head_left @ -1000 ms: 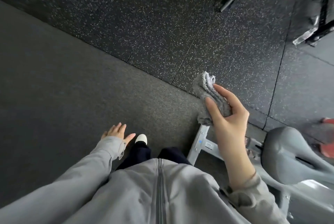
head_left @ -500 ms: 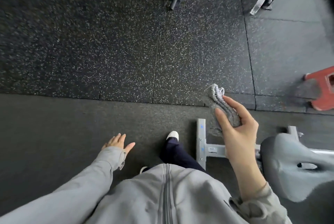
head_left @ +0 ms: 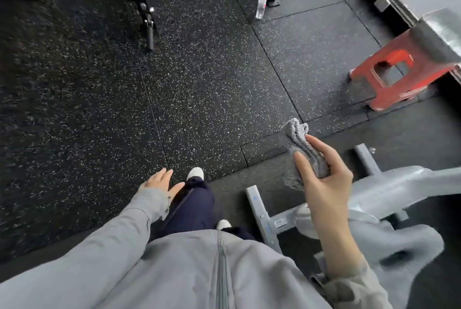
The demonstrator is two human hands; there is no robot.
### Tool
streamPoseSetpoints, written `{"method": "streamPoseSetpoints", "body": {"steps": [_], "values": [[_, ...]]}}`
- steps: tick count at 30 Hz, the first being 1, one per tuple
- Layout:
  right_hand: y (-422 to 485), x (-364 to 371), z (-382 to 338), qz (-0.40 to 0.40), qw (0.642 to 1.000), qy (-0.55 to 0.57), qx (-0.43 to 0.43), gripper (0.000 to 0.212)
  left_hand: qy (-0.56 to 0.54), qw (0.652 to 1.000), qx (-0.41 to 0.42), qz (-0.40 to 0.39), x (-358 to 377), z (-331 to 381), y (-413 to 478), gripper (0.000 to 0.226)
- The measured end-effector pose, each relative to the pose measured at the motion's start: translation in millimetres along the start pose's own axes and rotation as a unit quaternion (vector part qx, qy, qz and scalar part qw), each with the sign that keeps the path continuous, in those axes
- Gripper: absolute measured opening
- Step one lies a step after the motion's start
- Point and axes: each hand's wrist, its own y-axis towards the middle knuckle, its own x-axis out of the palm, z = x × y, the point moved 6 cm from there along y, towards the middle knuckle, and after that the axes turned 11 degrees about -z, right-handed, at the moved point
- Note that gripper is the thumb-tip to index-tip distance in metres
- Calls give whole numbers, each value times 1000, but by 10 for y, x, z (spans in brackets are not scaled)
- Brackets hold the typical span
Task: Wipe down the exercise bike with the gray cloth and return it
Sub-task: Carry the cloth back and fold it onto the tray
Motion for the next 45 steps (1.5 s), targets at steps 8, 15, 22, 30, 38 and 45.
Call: {"method": "streamPoseSetpoints", "body": {"steps": [8,15,22,30,38,45], "values": [[939,214,-116,112,992,-2,60,30,90,991,78,-62,-1170,540,1117,65],[1821,366,-369,181,979,3,95,29,237,964,96,-73,-2264,1091,1773,64],[2227,46,-348,289,947,17,139,30,348,922,142,-92,-2726,1914,2251,63],[2819,-900,21,402,894,93,176,27,528,819,195,-112,-3122,3280,2567,87],[3644,-1886,68,421,891,96,140,29,552,794,250,-42,-3632,4923,2631,81],[4313,-2420,171,439,882,100,136,31,525,809,259,-50,-3902,5995,2883,56]]}}
